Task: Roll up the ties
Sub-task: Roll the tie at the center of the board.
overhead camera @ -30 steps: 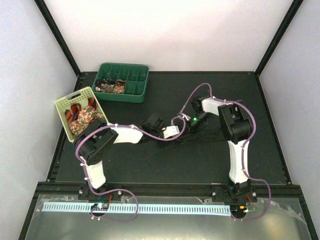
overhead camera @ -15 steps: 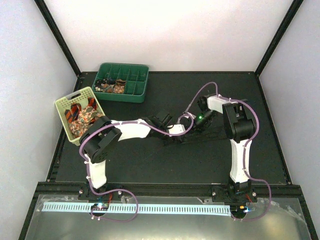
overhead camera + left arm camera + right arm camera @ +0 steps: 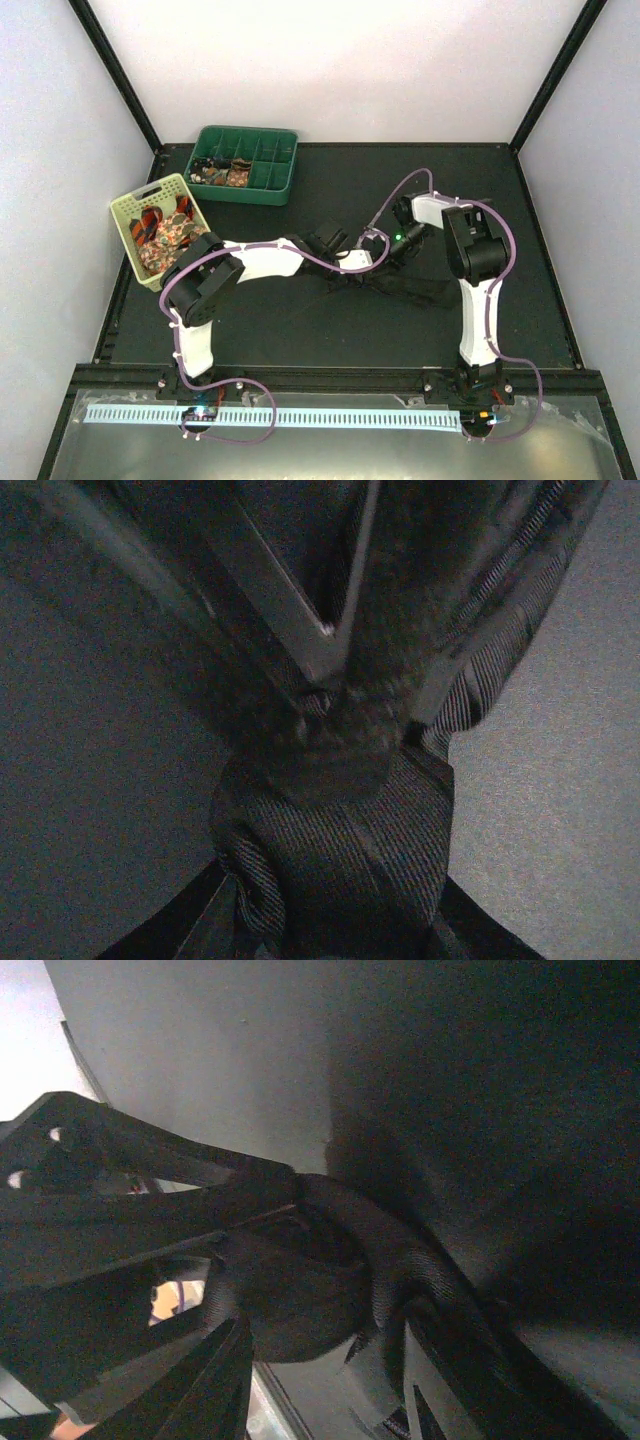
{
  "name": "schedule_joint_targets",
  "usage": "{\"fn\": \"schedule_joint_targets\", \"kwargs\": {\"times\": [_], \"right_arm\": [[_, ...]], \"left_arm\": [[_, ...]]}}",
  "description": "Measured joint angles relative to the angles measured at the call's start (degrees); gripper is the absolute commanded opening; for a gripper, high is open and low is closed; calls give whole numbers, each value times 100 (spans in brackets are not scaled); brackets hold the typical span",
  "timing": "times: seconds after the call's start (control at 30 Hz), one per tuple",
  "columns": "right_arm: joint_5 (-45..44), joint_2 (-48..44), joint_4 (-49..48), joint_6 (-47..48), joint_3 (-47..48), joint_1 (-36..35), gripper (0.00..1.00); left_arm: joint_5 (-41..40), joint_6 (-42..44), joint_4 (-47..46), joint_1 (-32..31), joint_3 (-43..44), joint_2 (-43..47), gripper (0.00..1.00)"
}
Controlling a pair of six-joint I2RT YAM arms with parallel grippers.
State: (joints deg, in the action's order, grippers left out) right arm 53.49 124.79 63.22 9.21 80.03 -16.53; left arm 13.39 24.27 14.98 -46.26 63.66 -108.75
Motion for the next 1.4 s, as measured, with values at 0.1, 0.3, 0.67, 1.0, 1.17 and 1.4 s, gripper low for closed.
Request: {"fn": "schedule_joint_targets", "kwargs": {"times": [0.1,0.3,0.67,1.0,1.17,1.4], "right_arm": [[-232,-2,103,208,44,142,42],[-901,-35,579,699,181,597,41],[-2500,-632,1189,1714,46,761,31],[-3526,-323,1379,1856,291,879,31],[-3764,-4,1270,1908,1134,892,31],[-3370,-273,1121,1891,863,918,37]], "left_arm": [[-28,0,7,-11,13,-4,28],[-85,0,15,-37,39,-13,28],[-101,-2,20,-39,42,-13,28],[-127,-7,15,-39,42,-13,28],[-149,-9,15,-50,42,-13,28],[-175,-39,15,-61,42,-13,28]]}}
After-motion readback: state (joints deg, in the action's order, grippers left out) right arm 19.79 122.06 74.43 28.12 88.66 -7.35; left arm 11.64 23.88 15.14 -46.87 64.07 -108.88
